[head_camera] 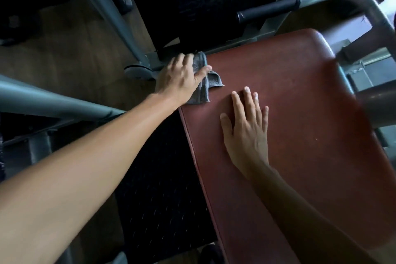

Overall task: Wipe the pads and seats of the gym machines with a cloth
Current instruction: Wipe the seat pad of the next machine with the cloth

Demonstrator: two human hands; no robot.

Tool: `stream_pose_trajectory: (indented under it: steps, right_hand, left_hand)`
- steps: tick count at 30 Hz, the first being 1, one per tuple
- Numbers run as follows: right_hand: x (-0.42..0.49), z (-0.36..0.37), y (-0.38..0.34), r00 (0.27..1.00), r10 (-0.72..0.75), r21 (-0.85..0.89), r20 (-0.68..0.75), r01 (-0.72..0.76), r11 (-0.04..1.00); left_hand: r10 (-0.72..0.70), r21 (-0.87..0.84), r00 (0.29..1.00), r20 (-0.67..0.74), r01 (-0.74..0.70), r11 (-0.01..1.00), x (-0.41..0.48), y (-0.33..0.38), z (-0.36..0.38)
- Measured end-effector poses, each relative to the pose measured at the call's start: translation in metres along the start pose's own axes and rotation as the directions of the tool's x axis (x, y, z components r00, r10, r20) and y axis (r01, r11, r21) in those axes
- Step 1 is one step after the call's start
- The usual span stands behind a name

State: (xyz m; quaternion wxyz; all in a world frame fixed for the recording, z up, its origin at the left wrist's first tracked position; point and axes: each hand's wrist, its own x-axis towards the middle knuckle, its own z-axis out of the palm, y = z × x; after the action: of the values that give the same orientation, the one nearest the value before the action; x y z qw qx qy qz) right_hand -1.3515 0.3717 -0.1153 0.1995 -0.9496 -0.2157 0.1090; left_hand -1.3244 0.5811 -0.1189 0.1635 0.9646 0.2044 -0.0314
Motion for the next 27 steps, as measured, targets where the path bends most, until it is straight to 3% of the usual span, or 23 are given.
stream_pose_trajectory:
  steps: [6,11,15,21,27]
  right_hand:
    - [-0.005,0.015,-0.002,0.998,0.006,-0.148,-0.066,-0.016,0.989]
    - [-0.004,0.019,0.001,0.997,-0.019,-0.149,-0.075,0.008,0.989]
    - [-0.004,0.020,0.000,0.993,-0.046,-0.156,-0.107,0.029,0.987]
    - [-0.004,0.022,0.001,0.985,-0.073,-0.145,-0.156,0.050,0.988]
    - [-0.004,0.017,0.006,0.979,-0.133,-0.035,-0.155,0.129,0.991]
  left_hand:
    - [-0.230,-0.433,0.967,-0.107,0.163,0.887,-0.020,-0.010,0.019]
    - [-0.361,-0.628,0.929,-0.085,0.231,0.743,-0.017,-0.010,0.027]
    - [-0.387,-0.696,0.919,-0.078,0.228,0.681,-0.018,-0.008,0.027]
    - [-0.373,-0.720,0.923,-0.100,0.192,0.667,-0.018,-0.010,0.029]
    - [-0.392,-0.800,0.907,-0.155,0.118,0.589,-0.022,-0.017,0.039]
